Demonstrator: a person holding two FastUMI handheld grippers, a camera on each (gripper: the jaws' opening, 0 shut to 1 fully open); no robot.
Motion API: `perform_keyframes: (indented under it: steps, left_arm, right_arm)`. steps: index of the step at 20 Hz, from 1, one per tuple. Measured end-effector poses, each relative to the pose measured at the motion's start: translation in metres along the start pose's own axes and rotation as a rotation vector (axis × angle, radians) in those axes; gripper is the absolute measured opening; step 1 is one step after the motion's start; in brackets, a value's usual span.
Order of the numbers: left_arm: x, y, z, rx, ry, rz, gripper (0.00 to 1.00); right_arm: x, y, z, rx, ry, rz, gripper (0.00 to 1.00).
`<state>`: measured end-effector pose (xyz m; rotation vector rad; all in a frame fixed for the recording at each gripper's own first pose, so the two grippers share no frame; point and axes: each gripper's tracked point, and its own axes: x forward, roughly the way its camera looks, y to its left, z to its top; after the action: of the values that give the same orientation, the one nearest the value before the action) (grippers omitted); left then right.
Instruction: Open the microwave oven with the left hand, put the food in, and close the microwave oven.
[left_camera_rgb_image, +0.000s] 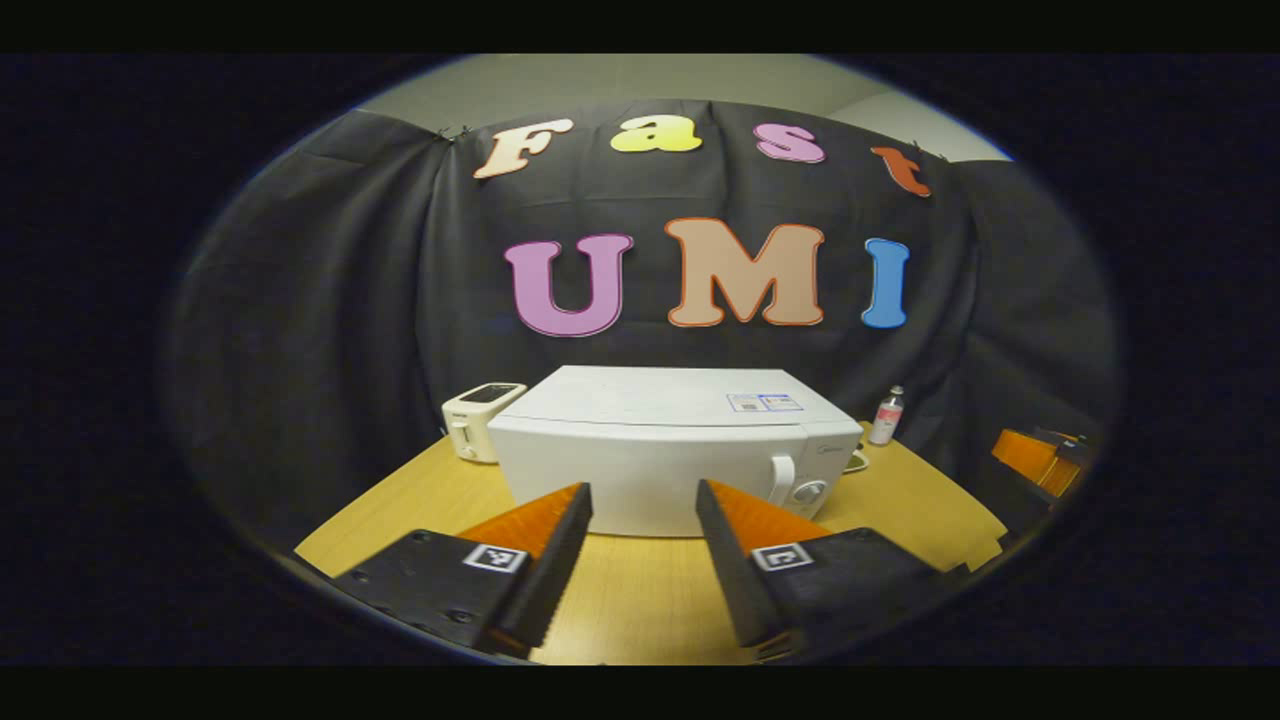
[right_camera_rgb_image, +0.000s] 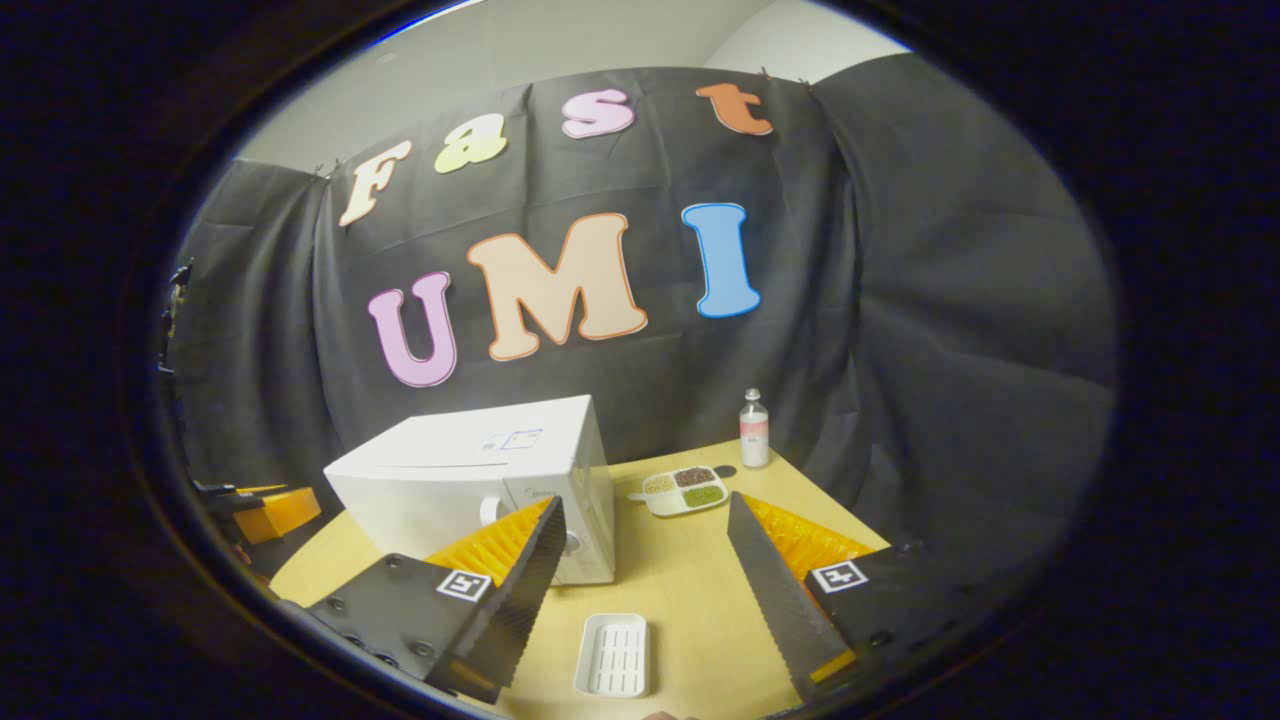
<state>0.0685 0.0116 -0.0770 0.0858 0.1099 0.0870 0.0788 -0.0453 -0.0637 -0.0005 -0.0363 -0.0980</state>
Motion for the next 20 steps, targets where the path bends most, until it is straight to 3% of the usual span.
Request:
perform_keyframes:
  steps: [1,4,5,6,10,20]
  left_arm:
    - [0.005,0.007,-0.003,-0.015,0.002,0.03,0.99]
    - [-0.001,0.017,-0.013,-0.063,0.039,0.071,0.96]
    - [0.0,0.018,-0.017,-0.07,0.058,0.069,0.99]
    - [-0.001,0.019,-0.021,-0.07,0.075,0.071,0.94]
    - [-0.002,0.025,-0.023,-0.064,0.088,0.079,0.97]
    - [-0.002,0.011,-0.037,0.005,0.117,0.026,0.97]
  right_arm:
    - [0.0,0.003,0.002,-0.008,-0.004,0.009,0.92]
    - [0.0,0.006,0.01,-0.04,-0.023,0.023,0.91]
    - [0.0,0.008,0.011,-0.051,-0.027,0.03,0.92]
    - [-0.001,0.009,0.01,-0.06,-0.026,0.033,0.92]
    - [-0.003,0.012,0.009,-0.068,-0.02,0.043,0.92]
    - [-0.007,0.005,0.002,-0.044,0.0,0.031,0.92]
